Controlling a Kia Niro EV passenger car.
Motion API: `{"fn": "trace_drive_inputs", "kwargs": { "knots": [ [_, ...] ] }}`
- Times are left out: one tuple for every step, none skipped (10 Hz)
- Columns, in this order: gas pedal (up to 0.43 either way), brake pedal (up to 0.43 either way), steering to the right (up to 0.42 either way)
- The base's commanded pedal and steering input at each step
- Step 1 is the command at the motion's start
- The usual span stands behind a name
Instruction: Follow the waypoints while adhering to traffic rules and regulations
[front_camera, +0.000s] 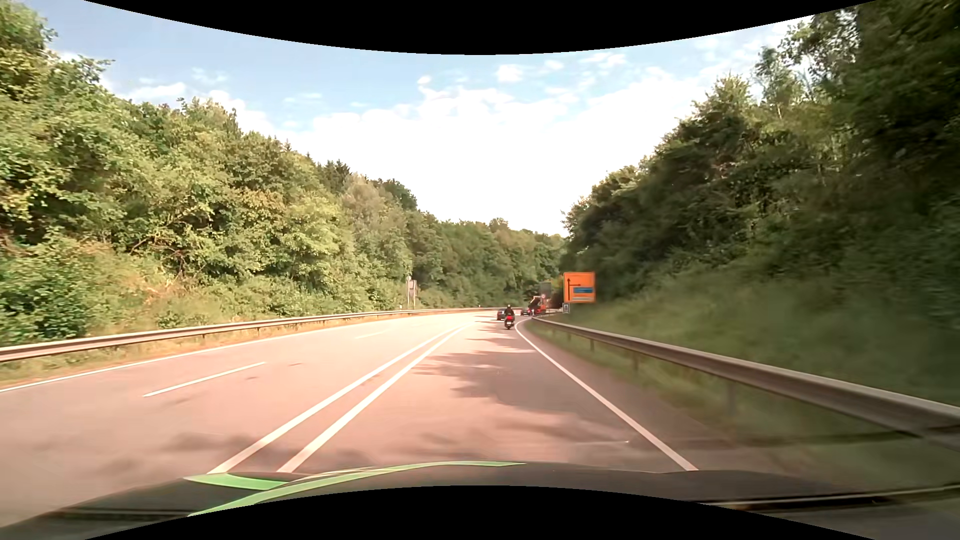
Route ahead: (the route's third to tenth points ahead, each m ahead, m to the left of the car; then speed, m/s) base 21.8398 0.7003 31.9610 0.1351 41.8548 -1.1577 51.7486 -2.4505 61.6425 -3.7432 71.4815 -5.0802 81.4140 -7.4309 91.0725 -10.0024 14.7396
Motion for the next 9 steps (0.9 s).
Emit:
{"fn": "trace_drive_inputs", "kwargs": {
  "knots": [
    [0.079,0.0,0.006],
    [0.067,0.0,0.007],
    [0.067,0.0,0.008],
    [0.059,0.0,0.009],
    [0.059,0.0,0.009],
    [0.059,0.0,0.01],
    [0.047,0.0,0.01],
    [0.039,0.0,0.01],
    [0.039,0.0,0.01]
  ]
}}
